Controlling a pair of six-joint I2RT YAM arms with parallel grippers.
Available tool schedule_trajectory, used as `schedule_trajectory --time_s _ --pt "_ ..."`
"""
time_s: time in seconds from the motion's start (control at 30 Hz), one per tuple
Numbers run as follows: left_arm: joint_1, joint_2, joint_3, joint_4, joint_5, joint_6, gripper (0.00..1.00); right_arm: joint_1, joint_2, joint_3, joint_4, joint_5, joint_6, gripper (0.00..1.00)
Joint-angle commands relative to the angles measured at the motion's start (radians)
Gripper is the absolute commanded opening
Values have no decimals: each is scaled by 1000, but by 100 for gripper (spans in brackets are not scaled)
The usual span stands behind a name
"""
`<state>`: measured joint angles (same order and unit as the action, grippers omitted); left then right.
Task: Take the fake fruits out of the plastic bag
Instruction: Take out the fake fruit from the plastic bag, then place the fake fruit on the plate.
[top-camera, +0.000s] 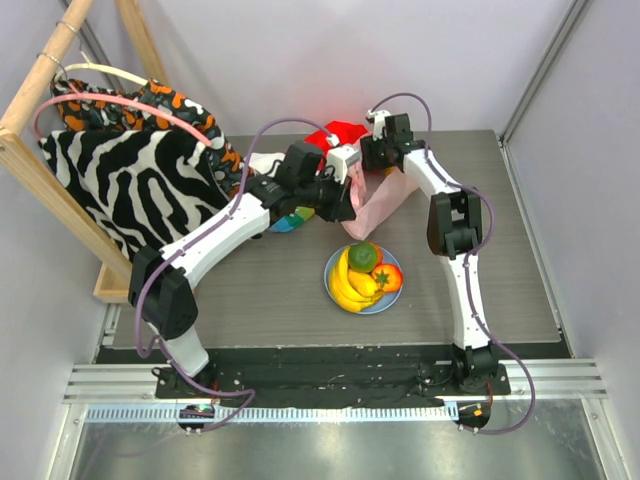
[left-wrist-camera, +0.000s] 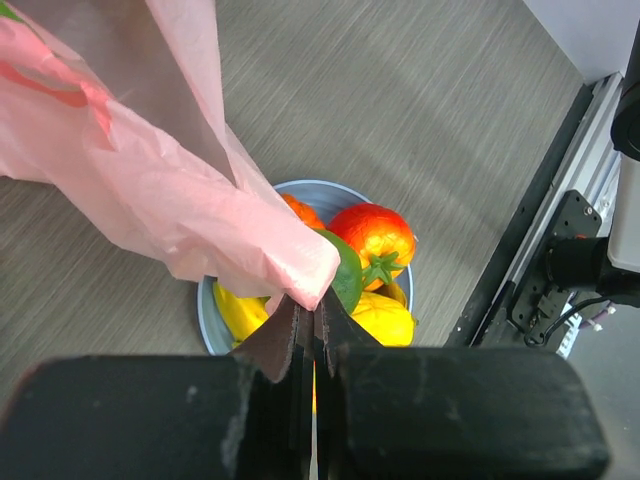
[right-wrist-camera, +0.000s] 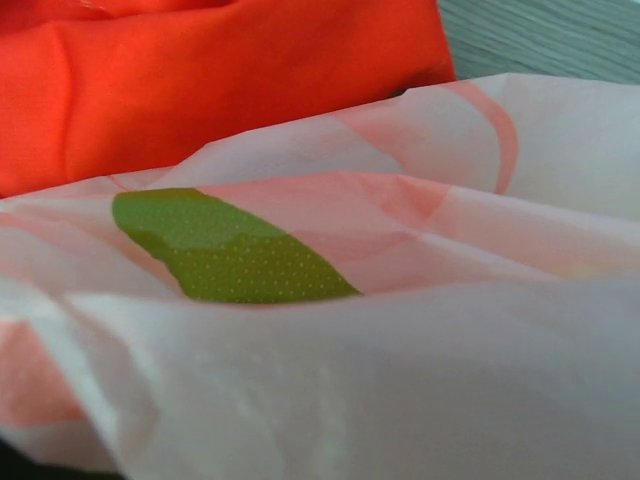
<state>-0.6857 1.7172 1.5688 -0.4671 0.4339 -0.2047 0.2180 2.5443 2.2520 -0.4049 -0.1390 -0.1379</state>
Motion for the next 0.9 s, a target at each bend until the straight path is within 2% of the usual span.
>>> schedule_trajectory --time_s 0.0,0.1,0.13,0.17,0.2,0.3,0.57,0.67,0.7,0.87 --pt "-6 -4 23 7 8 -10 0 -12 -105 -8 12 35 -42 28" --pt "0 12 37 10 -46 4 0 -22 -246 -84 -34 -42 -65 24" --pt "8 18 45 12 -49 4 0 -26 -301 -159 -35 -62 -75 23" --pt "14 22 62 18 -50 2 0 -35 -355 -202 -37 -138 -80 23" --pt "18 33 72 21 -50 1 0 -43 -462 -242 -40 -175 -84 24" --pt "38 51 117 33 -54 2 0 -68 -643 -376 -84 -285 -124 25" --pt "77 116 220 36 -63 8 0 -68 -944 -692 -328 -550 -270 28" --pt "78 114 227 36 -61 13 0 -63 -1033 -807 -504 -588 -429 28" --pt "78 111 223 36 -61 16 0 -57 -1053 -834 -593 -587 -547 27" --pt "78 84 191 38 -60 21 0 -5 -1176 -1022 -709 -516 -781 28"
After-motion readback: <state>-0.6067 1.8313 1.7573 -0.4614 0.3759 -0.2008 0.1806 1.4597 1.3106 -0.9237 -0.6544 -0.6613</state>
